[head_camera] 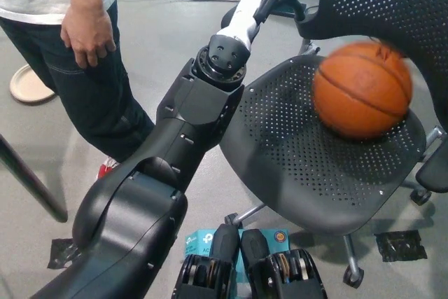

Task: The robot grabs the basketball from a person using both hands and then drops it on the black chair in the front

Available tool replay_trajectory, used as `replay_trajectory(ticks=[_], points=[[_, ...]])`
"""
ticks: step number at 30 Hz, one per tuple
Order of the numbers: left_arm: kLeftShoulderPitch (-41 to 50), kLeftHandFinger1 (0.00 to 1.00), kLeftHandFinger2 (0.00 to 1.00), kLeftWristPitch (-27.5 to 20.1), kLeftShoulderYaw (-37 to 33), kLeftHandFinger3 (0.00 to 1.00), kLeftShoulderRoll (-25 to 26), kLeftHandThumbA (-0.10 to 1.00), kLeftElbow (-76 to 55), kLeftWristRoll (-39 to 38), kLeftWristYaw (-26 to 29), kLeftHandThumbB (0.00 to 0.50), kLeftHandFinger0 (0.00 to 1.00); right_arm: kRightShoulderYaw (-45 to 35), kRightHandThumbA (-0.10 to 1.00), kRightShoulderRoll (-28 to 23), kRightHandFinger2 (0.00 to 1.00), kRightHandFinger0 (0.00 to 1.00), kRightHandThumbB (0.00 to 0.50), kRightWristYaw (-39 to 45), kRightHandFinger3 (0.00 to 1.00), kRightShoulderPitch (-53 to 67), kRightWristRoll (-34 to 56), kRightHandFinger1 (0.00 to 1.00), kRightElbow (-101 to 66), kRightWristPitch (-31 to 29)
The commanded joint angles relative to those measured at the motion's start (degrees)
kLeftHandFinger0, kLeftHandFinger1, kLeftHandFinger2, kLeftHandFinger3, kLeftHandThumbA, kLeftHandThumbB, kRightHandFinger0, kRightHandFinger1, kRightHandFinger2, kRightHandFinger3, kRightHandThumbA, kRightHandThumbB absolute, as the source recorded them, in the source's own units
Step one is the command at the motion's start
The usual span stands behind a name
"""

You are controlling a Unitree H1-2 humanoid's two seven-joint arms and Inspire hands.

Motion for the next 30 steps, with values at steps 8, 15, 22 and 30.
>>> replay_trajectory(ticks=[8,15,22,30], points=[[10.23,1.00,1.00,-1.70,0.58,1.00,5.46,1.00,-19.42,-2.04,-6.80,0.272,1.00,-0.01,0.14,1.89,1.00,1.00,0.290,-3.91,0.98,3.63,-5.70,1.00,-12.16,-4.12],[22.69,1.00,1.00,-0.36,1.70,1.00,9.89,1.00,-37.28,-3.90,-10.22,0.301,1.00,0.56,-0.10,2.69,1.00,1.00,0.213,-5.30,0.71,5.02,-9.36,1.00,-14.96,-5.64],[35.19,1.00,1.00,2.66,5.27,1.00,13.85,1.00,-54.24,-8.59,-12.74,0.260,1.00,0.26,-0.07,2.67,1.00,1.00,0.220,-5.48,0.68,5.91,-10.37,1.00,-15.33,-5.89],[45.35,1.00,1.00,1.06,9.50,1.00,17.36,1.00,-63.03,-10.42,-12.88,0.277,1.00,-1.17,-0.09,1.97,1.00,1.00,0.198,-5.99,0.71,7.43,-9.65,1.00,-13.79,-7.33]])
